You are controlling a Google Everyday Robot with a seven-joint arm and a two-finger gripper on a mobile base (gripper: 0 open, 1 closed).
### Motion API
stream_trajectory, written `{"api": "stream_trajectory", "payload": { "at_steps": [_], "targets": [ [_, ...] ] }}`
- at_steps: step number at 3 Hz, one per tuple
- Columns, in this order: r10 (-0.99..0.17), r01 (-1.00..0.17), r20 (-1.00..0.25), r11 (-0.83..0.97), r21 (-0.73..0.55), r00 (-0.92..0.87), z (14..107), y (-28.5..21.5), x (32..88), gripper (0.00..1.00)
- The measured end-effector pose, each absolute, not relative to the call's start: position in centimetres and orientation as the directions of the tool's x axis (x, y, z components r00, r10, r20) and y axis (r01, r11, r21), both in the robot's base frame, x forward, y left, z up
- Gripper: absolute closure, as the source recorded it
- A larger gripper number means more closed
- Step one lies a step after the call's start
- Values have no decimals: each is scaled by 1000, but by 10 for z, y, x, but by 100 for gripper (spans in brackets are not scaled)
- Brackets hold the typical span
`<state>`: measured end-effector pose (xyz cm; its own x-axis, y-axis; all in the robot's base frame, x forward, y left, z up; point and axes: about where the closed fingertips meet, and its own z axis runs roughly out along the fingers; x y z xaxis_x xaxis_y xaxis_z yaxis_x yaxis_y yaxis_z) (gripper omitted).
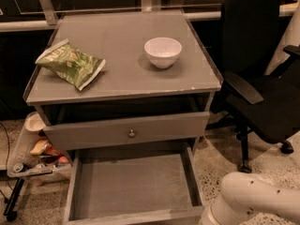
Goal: Close middle drawer
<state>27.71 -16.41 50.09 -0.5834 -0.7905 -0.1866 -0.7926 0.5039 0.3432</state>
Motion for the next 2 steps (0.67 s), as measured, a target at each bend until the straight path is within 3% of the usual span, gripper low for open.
{"api": "stream_trajectory", "payload": {
  "at_steps": [2],
  "targets": [
    [-735,-756,-225,550,356,-640,448,-145,304,100]
  ]
}}
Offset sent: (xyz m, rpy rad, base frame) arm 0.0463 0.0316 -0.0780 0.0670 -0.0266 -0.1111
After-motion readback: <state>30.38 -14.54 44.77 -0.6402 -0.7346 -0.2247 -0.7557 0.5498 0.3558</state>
